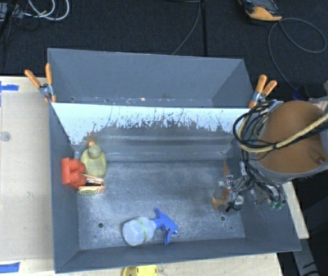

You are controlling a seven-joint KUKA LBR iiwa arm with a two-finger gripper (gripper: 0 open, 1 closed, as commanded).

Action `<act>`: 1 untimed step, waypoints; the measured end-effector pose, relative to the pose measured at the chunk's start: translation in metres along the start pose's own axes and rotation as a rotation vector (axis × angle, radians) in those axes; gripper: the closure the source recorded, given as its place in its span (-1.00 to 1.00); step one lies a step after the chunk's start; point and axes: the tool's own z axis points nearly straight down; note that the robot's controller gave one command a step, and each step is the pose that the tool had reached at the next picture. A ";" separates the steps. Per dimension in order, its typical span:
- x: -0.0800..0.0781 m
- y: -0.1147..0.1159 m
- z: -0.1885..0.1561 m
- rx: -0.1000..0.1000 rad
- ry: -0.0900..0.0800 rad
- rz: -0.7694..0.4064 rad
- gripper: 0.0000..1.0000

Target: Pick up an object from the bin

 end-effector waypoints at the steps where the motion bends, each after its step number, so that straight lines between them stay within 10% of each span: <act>1: -0.025 0.000 -0.105 0.000 0.000 0.003 1.00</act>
Offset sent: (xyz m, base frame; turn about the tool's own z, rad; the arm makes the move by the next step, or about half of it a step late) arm 0.0000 0.0000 0.0000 0.0000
